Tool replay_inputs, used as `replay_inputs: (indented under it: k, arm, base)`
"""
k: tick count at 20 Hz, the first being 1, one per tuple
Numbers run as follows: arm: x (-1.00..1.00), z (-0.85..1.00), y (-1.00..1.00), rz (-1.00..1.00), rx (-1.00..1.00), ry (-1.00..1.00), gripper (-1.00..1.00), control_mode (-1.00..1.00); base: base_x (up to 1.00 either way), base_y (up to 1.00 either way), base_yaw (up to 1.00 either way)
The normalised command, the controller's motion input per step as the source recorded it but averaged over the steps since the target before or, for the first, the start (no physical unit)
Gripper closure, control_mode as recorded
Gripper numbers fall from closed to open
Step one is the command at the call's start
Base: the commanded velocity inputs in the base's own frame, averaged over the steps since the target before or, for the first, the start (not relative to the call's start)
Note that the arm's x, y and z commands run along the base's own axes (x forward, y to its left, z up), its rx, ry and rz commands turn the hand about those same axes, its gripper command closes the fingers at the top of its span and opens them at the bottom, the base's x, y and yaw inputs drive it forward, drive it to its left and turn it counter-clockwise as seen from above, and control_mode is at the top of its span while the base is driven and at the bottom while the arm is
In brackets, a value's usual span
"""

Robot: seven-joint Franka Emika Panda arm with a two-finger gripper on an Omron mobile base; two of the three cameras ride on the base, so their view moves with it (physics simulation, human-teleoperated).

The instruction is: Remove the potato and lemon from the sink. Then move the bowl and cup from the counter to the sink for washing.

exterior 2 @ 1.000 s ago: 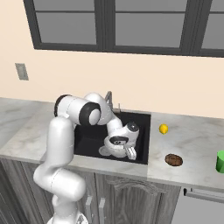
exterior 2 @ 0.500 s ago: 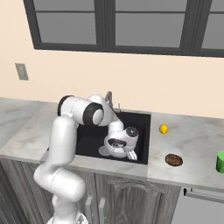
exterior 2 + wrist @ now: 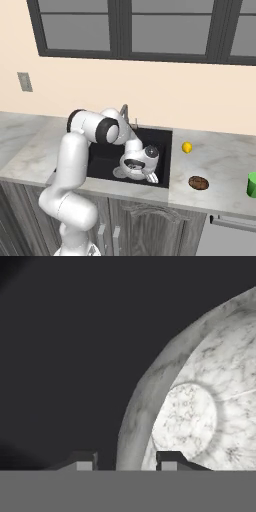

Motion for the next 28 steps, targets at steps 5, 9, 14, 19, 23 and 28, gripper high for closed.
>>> replay_inputs:
  k: [5,9,14,19,23,28]
  arm:
    - [0.0,0.12,-0.07,0.05,0.0,0.0,-1.0,-1.0]
    - [0.0,0.2,-0.09,0.06,0.0,0.0,-1.0,-1.0]
    - [0.0,0.28,-0.1,0.07,0.0,0.0,-1.0,-1.0]
    - [0.0,0.34,-0.08,0.09,0.0,0.0,-1.0,-1.0]
    - [-0.01,0.37,-0.05,0.07,0.0,0.0,-1.0,-1.0]
    - [0.0,0.35,-0.03,0.04,0.0,0.0,-1.0,-1.0]
  base:
    - [0.0,0.0,0.0]
    - [0.0,0.0,0.0]
    - [0.0,0.0,0.0]
    - [0.0,0.0,0.0]
    - [0.0,0.0,0.0]
    - [0.0,0.0,0.0]
